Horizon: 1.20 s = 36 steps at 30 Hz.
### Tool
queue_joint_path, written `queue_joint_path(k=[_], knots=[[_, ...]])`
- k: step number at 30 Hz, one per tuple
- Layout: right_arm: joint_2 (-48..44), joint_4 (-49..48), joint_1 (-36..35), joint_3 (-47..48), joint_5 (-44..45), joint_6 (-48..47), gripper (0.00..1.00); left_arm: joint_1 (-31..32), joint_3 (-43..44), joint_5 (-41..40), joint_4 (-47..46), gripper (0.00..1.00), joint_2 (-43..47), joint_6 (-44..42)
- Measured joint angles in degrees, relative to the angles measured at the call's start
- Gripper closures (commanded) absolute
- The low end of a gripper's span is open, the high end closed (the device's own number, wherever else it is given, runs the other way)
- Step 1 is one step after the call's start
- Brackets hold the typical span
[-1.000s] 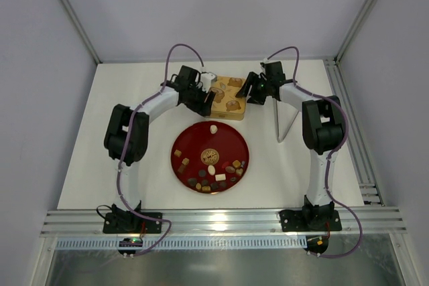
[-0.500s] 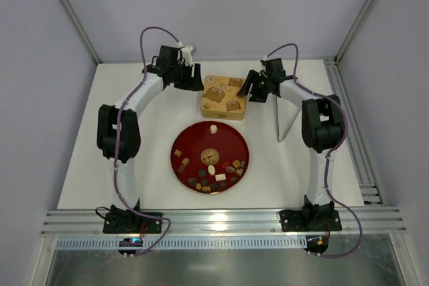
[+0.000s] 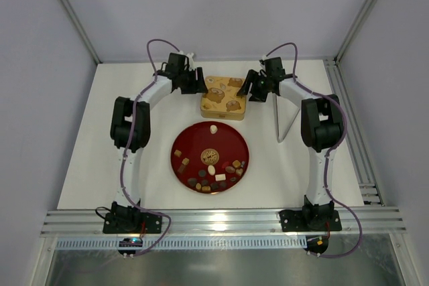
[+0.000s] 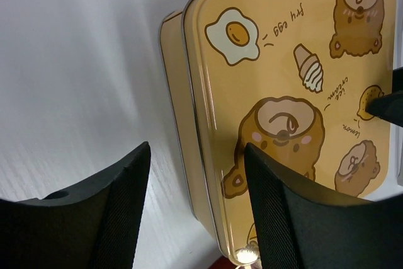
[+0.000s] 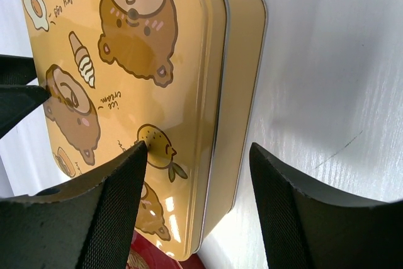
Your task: Pack the chocolate
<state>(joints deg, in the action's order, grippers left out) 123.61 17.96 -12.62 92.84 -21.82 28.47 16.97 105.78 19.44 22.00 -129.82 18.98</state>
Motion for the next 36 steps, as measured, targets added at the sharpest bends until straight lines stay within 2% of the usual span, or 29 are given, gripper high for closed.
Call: queue_joint_path(k=[7, 19, 29, 36], knots=[[0.85, 0.70, 0.00, 1.44, -0.04, -0.35, 0.33, 0.02, -4.63, -0.35, -4.42, 0.43, 1.79, 4.28], [2.91, 1.97, -0.22, 4.98, -0.11, -0.90, 0.33, 1.01, -17.92, -2.38, -9.29, 0.46, 9.92, 9.44], [3.72, 3.21, -1.22, 6.84, -0.28, -1.66, 0.33, 2.97, -21.75, -3.50, -9.64, 0.47, 12.94, 9.99], [3.43, 4.15, -1.09, 8.72, 1.84, -2.84, 0.27, 2.34, -20.74, -4.48, -5.05, 0.40, 13.99, 7.69]])
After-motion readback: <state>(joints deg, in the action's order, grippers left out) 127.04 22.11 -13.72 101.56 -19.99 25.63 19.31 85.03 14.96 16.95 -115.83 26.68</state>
